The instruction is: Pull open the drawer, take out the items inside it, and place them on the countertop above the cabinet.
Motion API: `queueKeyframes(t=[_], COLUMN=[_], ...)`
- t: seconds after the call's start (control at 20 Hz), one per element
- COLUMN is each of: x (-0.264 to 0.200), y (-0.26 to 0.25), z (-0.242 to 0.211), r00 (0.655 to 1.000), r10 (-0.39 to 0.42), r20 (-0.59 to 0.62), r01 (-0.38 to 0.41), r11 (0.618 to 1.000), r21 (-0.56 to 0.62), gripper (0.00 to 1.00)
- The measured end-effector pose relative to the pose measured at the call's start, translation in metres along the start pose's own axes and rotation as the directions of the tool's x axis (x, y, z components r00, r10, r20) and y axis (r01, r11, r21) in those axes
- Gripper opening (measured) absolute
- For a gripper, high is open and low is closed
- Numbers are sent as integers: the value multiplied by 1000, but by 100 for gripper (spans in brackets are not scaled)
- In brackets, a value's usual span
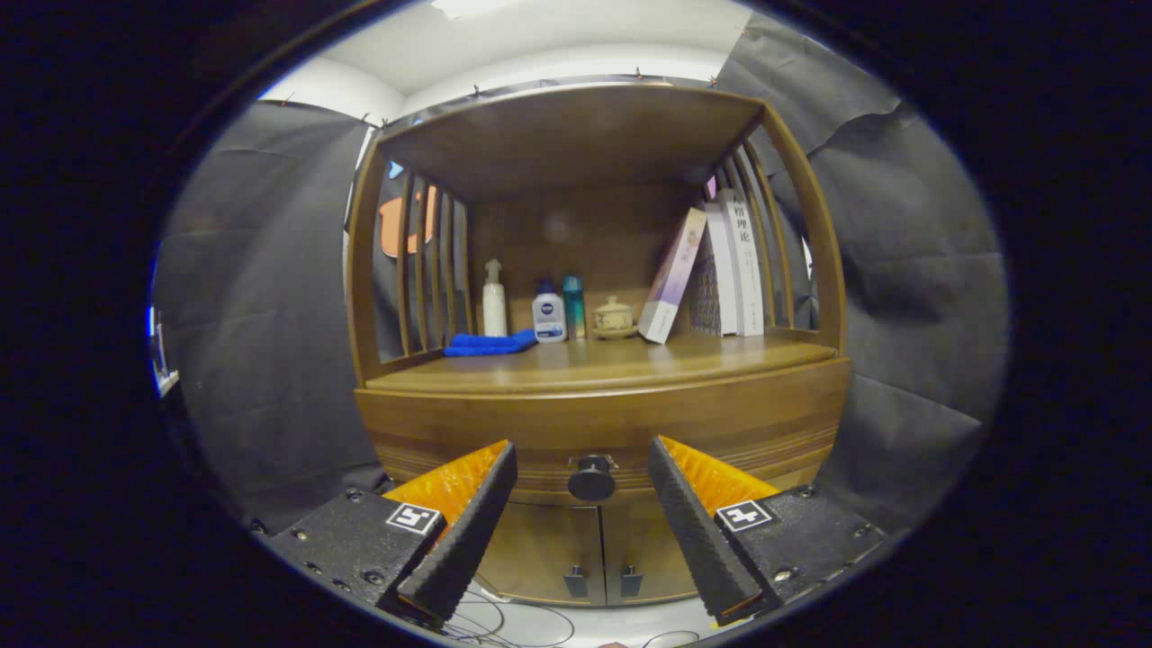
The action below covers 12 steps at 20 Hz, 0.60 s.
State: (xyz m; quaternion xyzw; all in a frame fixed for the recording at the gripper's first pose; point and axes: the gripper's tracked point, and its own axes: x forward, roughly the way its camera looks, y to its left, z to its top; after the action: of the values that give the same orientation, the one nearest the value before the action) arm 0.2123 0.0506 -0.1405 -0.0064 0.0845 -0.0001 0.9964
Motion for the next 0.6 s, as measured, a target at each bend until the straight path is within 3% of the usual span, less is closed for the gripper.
queueKeyframes(t=[0.2, 0.6], x=[32, 78], y=[-6, -5], z=[-20, -41], r00=[999, 995], r10=[-7, -35], r20=[-48, -94], r01=[9, 35], r11=[999, 999], r21=[36, -9], gripper=[96, 81])
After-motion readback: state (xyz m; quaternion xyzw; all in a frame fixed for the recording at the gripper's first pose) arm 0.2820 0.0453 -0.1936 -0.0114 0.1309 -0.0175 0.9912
